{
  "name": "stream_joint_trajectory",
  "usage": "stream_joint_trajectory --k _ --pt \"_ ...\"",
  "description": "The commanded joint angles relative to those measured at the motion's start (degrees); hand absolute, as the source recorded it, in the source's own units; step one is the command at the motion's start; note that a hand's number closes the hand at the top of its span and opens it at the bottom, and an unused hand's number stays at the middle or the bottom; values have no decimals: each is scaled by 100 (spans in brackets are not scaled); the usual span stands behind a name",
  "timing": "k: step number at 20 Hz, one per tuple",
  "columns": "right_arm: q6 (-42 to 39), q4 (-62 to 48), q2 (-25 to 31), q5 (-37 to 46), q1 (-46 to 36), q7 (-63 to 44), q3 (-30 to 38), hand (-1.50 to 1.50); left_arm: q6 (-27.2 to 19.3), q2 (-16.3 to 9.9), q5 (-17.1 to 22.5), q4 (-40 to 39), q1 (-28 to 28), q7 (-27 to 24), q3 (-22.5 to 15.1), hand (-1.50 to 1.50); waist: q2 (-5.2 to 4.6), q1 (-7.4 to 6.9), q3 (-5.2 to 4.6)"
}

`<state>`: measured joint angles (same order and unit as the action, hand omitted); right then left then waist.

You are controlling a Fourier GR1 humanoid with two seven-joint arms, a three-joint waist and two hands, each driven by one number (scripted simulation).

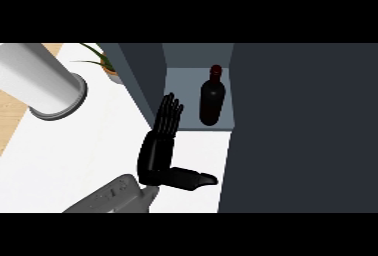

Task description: Pick up the wine, place it into the cabinet and close the cabinet

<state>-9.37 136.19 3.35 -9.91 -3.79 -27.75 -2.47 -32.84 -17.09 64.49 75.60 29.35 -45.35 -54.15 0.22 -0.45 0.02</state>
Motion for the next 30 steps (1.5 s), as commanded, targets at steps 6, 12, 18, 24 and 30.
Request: stream_joint_trajectory --k 6,12,18,24,30 --pt "-961 494 635 -693 388 -48 33 150 513 -1444 -436 1929 -1142 233 -99 -150 15 -8 0" --pt "-1379 507 736 -1149 591 -99 -246 150 777 -2145 -477 2684 -1576 482 466 150 0 17 0" --pt "-1295 624 362 -998 707 -324 -1367 150 1465 -3061 -256 3070 -2467 232 967 150 2 -23 -4" --pt "-753 922 -49 -385 415 -1086 -2754 150 2287 -3894 148 3237 -3396 -145 1708 -150 26 -66 -14" --pt "142 364 -328 472 -457 -1721 -4361 150 2749 -4136 415 3028 -4004 -477 2192 -150 42 -77 -26"
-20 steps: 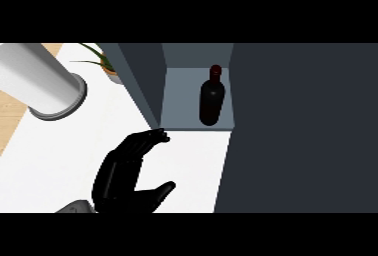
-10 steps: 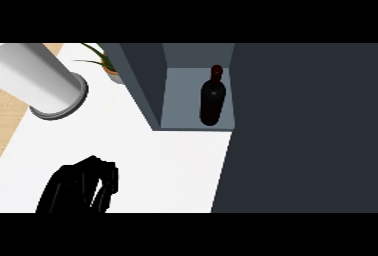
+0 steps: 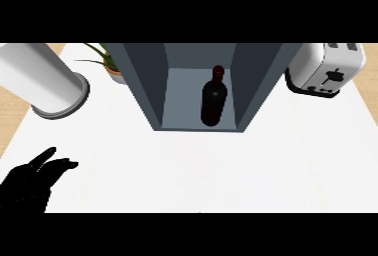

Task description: Pick up the wine, place it into the cabinet and close the cabinet

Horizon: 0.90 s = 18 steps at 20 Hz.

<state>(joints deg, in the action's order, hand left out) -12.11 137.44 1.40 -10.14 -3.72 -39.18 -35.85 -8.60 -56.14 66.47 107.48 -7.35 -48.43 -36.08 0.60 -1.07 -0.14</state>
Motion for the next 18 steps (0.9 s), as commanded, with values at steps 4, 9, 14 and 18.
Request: stream_joint_trajectory --k 4,9,14,18 --pt "1227 -197 -133 929 -858 -269 -1805 150 718 -653 508 9 -890 -265 739 -150 22 -84 -4" --pt "2530 -796 -124 1228 -1817 1 -2193 150 1288 -884 696 -504 -1050 -330 1164 -150 8 -90 -10" --pt "3329 -1014 -103 1356 -2494 240 -1702 150 1735 -1154 726 -689 -1237 -404 1408 -150 -4 -173 -20" --pt "3776 -1370 -95 1339 -3001 209 -1456 150 2254 -1181 586 -834 -1676 -699 1484 -150 -9 -263 -19"
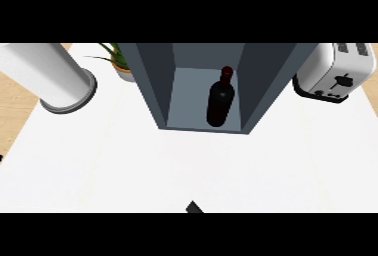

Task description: Pick up the wine, place it into the cabinet and close the cabinet

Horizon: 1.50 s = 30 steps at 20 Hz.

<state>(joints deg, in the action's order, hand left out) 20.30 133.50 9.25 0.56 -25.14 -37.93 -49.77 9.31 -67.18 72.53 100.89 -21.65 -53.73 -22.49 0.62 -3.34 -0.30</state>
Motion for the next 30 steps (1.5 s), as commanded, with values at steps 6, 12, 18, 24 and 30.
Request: stream_joint_trajectory --k 6,12,18,24,30 --pt "857 -1928 -892 -108 -1898 108 846 150 1006 -272 53 -532 -355 -89 478 -150 -64 -67 4" --pt "541 -3464 -916 -1129 -3213 459 1793 150 1133 -223 83 -521 -623 -46 798 -150 -89 -70 21" --pt "-657 -4795 -806 -1793 -3728 1243 2779 150 1223 -184 62 -365 -847 105 1074 -150 -89 -16 33" --pt "-2392 -5642 -924 -3135 -3822 985 2501 150 1500 -64 26 -806 -703 285 1265 -150 -154 -73 20" --pt "-4113 -6507 -800 -4030 -4124 344 2463 150 1558 -96 134 -826 -769 477 1589 -150 -120 -21 27"
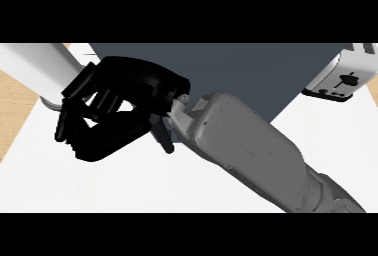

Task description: Pick up the wine, place it into the cabinet and close the cabinet

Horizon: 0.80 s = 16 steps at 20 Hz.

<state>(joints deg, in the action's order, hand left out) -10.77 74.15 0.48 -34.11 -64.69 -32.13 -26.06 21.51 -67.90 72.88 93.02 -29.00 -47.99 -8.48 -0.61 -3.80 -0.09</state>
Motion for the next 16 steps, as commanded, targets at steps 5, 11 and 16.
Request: stream_joint_trajectory --k 5,11,16 --pt "-1353 -1788 -47 -831 -492 31 275 150 260 141 75 243 -232 62 381 -150 26 33 9" --pt "-1993 -2406 -47 -1315 -580 526 426 150 609 256 20 -316 -15 398 721 -150 14 154 5" --pt "-2135 -2968 31 -1257 -795 767 856 150 608 451 -84 -325 -62 510 892 -150 17 170 5"
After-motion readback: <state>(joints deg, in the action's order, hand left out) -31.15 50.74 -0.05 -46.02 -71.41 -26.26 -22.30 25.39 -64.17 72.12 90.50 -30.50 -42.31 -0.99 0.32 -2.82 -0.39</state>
